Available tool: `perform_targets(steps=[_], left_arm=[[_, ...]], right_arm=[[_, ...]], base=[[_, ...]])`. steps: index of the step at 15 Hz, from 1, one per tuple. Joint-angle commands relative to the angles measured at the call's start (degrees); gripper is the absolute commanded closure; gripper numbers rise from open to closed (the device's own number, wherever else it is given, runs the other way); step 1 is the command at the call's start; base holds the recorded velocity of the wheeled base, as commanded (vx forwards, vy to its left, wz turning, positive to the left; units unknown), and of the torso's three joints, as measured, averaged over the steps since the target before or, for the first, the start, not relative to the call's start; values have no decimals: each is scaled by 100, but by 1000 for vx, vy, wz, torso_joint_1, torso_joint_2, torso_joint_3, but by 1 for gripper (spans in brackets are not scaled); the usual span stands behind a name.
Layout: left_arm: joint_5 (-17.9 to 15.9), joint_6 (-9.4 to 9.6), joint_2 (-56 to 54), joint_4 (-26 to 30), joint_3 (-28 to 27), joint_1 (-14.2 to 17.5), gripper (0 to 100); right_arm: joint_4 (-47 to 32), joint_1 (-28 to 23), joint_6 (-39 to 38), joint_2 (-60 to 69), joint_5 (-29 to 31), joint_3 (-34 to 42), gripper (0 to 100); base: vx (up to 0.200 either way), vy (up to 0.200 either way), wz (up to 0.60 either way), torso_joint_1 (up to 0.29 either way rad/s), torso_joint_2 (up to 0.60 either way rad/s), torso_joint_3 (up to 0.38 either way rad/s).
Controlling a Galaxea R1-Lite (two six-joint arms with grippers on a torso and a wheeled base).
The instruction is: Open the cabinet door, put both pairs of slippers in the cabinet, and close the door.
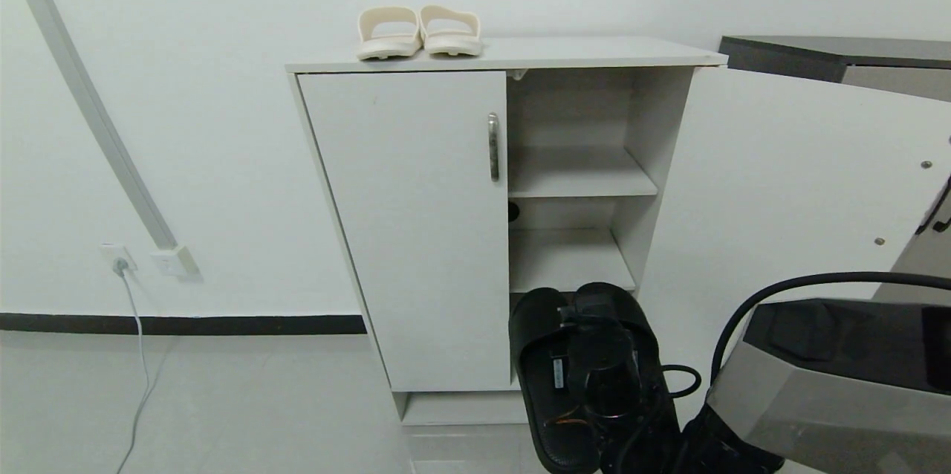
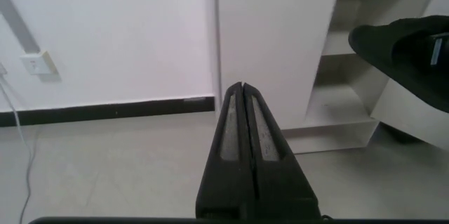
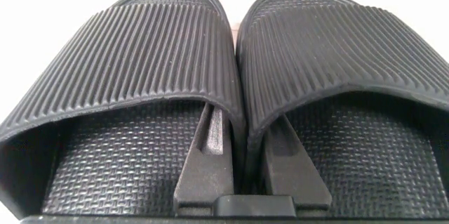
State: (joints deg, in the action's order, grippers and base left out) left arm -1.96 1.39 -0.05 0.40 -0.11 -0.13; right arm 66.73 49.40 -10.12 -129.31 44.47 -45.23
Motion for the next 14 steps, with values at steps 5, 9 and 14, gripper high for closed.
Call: perform_targets(steps=[5,9,14], left_arm=[[3,-16,5,4,2,-4,100],[3,-25,5,-5,2,-4,100],[-6,-16,5,4,2,-4,100]], right_arm=[[24,-44,-34,-148,-70,-74,100],[86,-299,-104,-508,-228,-399,100],[103,-317,-122,-613,-228,-461,100]], base=[[0,0,0,0,0,0],[0,0,0,0,0,0],[0,0,0,0,0,0]])
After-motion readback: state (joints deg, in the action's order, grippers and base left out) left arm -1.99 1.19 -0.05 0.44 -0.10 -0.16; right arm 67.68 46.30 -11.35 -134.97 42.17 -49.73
